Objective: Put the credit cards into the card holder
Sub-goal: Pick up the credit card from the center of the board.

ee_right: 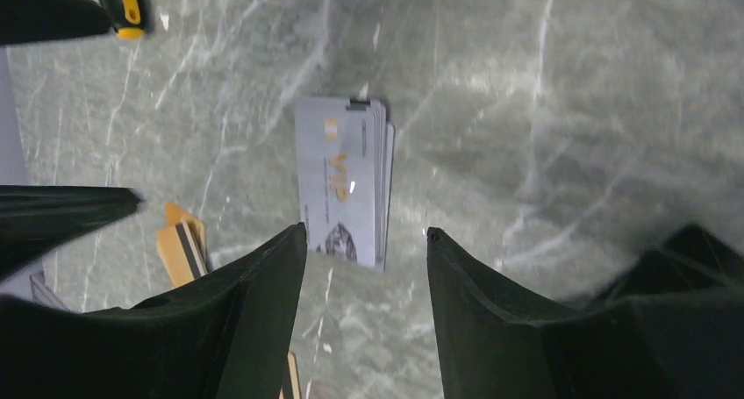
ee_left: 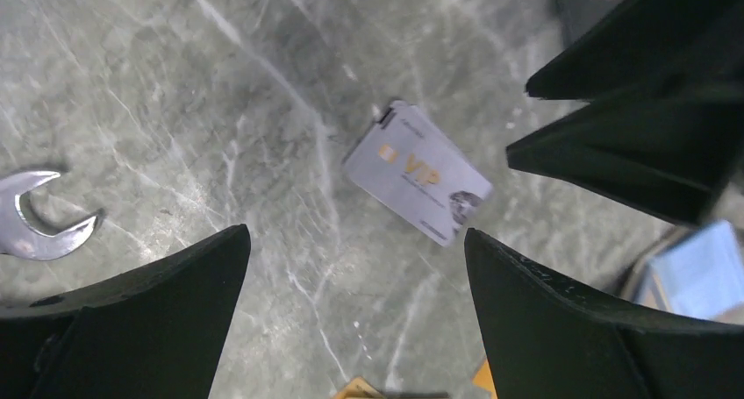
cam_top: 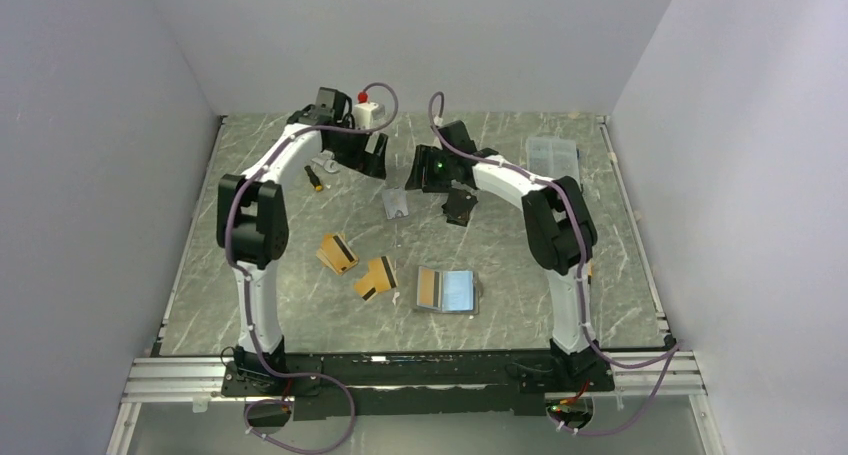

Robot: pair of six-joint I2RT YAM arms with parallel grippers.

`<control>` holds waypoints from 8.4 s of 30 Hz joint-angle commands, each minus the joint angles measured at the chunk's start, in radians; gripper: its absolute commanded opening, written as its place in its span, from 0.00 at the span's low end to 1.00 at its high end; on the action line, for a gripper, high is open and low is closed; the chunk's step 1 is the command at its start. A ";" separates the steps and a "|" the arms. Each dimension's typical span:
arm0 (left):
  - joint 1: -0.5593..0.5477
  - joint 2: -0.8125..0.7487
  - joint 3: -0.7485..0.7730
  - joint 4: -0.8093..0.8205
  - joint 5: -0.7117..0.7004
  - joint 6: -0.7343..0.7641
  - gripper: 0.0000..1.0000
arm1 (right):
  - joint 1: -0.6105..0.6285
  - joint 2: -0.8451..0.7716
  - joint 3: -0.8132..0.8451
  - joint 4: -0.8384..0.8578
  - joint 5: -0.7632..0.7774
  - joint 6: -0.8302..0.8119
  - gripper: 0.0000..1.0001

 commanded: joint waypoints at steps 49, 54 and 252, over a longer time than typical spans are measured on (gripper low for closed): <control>0.212 -0.483 -0.451 -0.104 0.179 0.090 0.99 | 0.265 0.182 0.075 -0.146 0.495 0.010 0.50; 0.211 -0.502 -0.492 -0.095 0.171 0.099 0.99 | 0.269 0.131 -0.021 -0.137 0.503 0.108 0.48; -0.067 -0.550 -0.705 0.860 0.913 -0.576 0.99 | 0.032 -0.774 -0.729 0.906 -0.408 0.206 0.00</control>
